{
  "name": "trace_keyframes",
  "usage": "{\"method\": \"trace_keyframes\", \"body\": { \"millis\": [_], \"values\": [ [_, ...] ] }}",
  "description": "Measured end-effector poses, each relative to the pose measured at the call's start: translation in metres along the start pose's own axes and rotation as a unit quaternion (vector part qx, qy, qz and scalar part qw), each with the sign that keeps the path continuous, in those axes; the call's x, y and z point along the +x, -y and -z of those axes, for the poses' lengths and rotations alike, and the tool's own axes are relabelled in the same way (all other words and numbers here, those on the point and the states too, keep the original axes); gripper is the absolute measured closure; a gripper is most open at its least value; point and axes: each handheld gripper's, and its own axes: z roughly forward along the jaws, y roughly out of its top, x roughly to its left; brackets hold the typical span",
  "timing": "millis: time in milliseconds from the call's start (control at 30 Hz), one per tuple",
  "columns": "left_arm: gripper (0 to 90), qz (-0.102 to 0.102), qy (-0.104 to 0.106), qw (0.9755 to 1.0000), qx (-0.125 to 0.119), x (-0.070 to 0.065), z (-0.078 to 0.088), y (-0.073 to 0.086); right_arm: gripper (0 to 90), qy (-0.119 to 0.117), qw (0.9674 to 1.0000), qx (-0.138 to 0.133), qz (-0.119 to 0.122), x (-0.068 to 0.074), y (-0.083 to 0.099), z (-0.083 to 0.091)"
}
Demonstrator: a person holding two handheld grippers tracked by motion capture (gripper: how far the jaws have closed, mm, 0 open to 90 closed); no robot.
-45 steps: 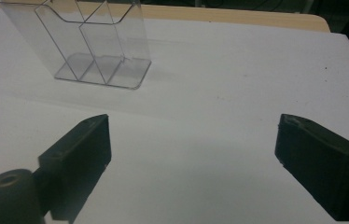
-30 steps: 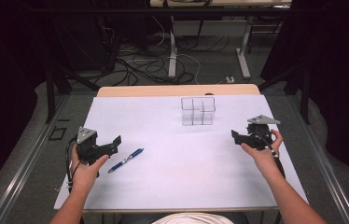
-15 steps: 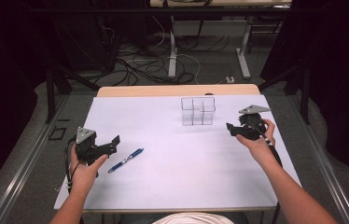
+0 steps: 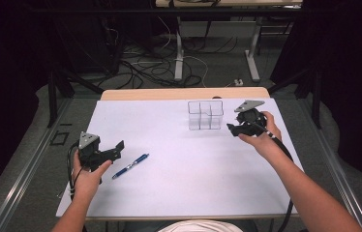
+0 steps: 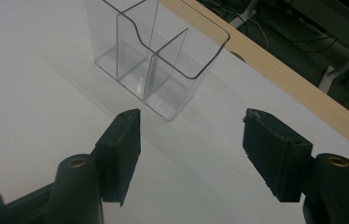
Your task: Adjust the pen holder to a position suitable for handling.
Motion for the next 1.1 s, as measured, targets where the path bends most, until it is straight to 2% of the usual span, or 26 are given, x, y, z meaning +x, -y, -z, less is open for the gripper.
{"method": "trace_keyframes", "body": {
  "millis": [133,200,300,433,567,600,633,667,700,833,867,900,1000,1033,1067,1100],
  "values": [
    [3.3,-0.003,0.000,1.0000,0.001,0.000,0.000,0.000,35.0,-0.006,0.9997,-0.001,0.025,-0.001,-0.009,-0.004],
    [3.3,-0.002,0.000,1.0000,0.001,0.000,0.000,0.000,35.0,-0.006,0.9988,0.003,0.048,-0.001,-0.013,-0.005],
    [3.5,-0.001,0.000,1.0000,0.000,0.000,0.000,0.000,35.0,-0.006,0.9970,0.014,0.076,0.000,-0.020,-0.007],
    [3.5,-0.003,0.001,1.0000,0.002,0.001,0.000,0.000,34.5,-0.013,0.9943,0.013,0.105,0.002,-0.030,-0.008],
    [3.6,-0.003,0.001,1.0000,0.002,0.001,0.000,0.000,34.3,-0.019,0.9920,0.018,0.123,0.003,-0.037,-0.011],
    [3.6,-0.003,0.001,1.0000,0.002,0.001,0.000,0.000,34.2,-0.027,0.9916,0.008,0.126,0.003,-0.038,-0.014],
    [3.6,-0.004,0.001,1.0000,0.003,0.001,0.000,0.000,34.3,-0.031,0.9914,0.016,0.126,0.003,-0.040,-0.014],
    [3.7,-0.003,0.001,1.0000,0.004,0.001,0.000,0.001,34.5,-0.039,0.9914,0.008,0.124,0.004,-0.041,-0.017],
    [3.7,-0.003,0.001,1.0000,0.004,0.001,0.000,0.001,35.2,-0.043,0.9902,0.017,0.132,0.004,-0.042,-0.018],
    [3.8,0.002,0.000,1.0000,0.002,0.003,0.000,0.001,38.6,-0.051,0.9854,0.024,0.161,0.007,-0.047,-0.025],
    [3.8,0.004,-0.001,1.0000,0.003,0.003,0.000,0.001,38.8,-0.047,0.9849,0.028,0.164,0.009,-0.048,-0.026],
    [3.9,0.004,-0.001,1.0000,0.003,0.003,0.000,0.001,39.7,-0.050,0.9834,0.023,0.173,0.010,-0.049,-0.029],
    [4.1,0.006,-0.001,1.0000,0.001,0.004,0.000,0.001,41.3,-0.049,0.9779,0.031,0.201,0.014,-0.054,-0.032],
    [4.1,0.006,-0.001,1.0000,0.002,0.004,0.001,0.001,42.1,-0.052,0.9755,0.018,0.213,0.015,-0.055,-0.035],
    [4.2,0.006,-0.001,1.0000,0.001,0.004,0.001,0.001,42.9,-0.051,0.9723,0.030,0.226,0.016,-0.057,-0.035],
    [4.2,0.006,-0.002,1.0000,-0.001,0.005,0.001,0.001,43.1,-0.051,0.9700,0.030,0.236,0.018,-0.058,-0.037]
  ]
}}
